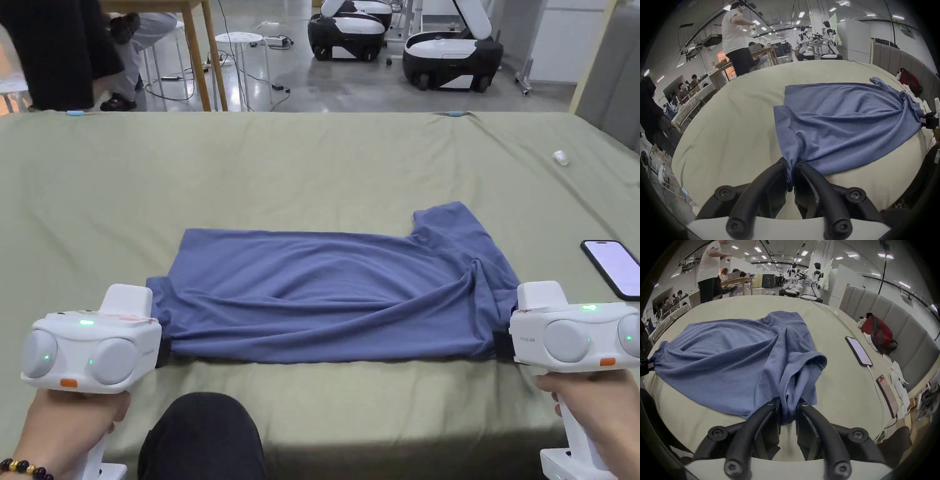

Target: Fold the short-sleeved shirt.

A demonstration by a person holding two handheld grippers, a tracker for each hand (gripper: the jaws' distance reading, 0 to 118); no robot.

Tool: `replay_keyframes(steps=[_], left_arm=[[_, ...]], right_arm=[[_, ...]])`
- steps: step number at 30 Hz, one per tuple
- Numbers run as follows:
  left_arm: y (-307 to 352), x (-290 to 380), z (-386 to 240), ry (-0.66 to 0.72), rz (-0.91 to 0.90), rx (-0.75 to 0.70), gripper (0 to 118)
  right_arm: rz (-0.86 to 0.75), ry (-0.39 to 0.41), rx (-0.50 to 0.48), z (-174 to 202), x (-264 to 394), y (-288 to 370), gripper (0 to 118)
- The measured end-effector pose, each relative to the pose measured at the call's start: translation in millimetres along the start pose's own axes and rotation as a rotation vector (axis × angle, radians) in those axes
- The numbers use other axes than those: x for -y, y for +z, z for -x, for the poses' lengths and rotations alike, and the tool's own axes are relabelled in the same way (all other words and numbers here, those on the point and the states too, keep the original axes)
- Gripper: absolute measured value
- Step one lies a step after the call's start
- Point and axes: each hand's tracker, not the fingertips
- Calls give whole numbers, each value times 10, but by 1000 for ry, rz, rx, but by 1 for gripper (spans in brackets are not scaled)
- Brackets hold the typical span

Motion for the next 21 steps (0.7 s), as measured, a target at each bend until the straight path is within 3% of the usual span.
replay_keyframes(steps=[12,13,14,15,16,18,21], left_arm=[[-78,54,-35,34,35,-13,8],[-79,53,-25,42,41,-13,15],[-81,48,-13,51,51,-23,28],[-79,47,-13,55,56,-35,58],[-76,46,1,62,53,-60,82],[-37,27,31,61,23,-102,118],[112,-78,48,63,-17,-83,118]], right_arm=[[17,11,20,53,80,-119,21],[15,16,26,46,84,-92,28],[9,21,38,39,93,-75,43],[2,29,54,24,100,-53,69],[-8,29,57,-7,105,-23,88],[-57,-15,18,-65,103,110,111],[-100,-19,12,-93,29,256,111]])
